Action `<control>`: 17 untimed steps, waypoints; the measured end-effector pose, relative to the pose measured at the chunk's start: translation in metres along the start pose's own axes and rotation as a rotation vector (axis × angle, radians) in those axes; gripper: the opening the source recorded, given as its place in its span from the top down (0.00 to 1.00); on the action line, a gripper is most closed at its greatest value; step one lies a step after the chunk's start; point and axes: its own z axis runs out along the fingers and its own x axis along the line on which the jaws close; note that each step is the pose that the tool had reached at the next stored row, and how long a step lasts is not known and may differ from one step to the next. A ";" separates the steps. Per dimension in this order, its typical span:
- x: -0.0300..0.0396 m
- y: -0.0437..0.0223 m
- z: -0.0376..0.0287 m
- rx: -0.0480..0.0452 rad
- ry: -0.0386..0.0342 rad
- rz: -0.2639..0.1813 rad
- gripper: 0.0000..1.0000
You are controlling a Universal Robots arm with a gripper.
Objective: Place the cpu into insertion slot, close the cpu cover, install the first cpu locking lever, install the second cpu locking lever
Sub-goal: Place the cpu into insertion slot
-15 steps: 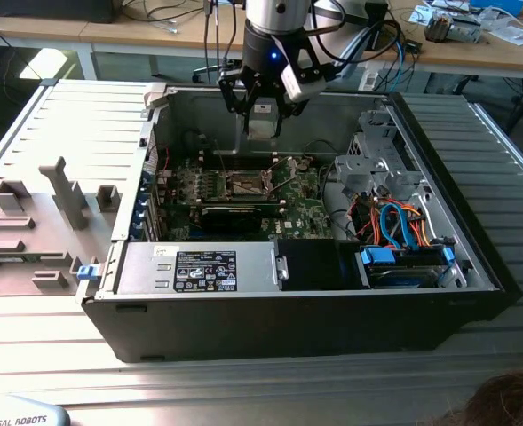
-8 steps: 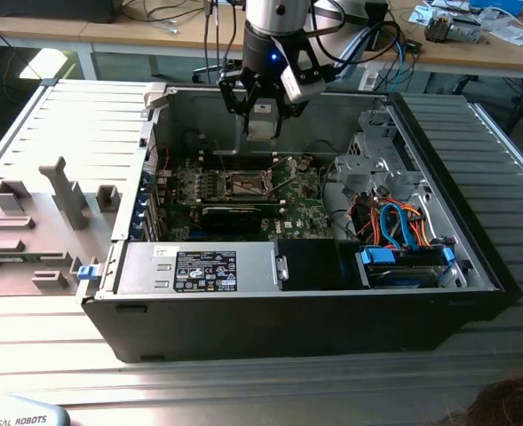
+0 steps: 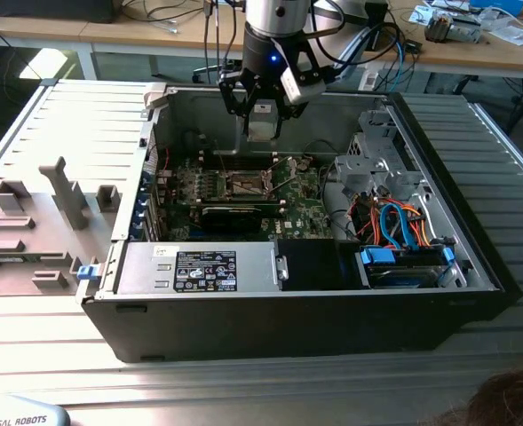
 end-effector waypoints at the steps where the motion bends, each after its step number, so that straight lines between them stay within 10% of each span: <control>1: 0.0000 0.0000 0.0001 0.0000 0.0001 0.000 0.46; 17: -0.0001 -0.0003 0.0035 0.0000 0.0000 0.000 0.46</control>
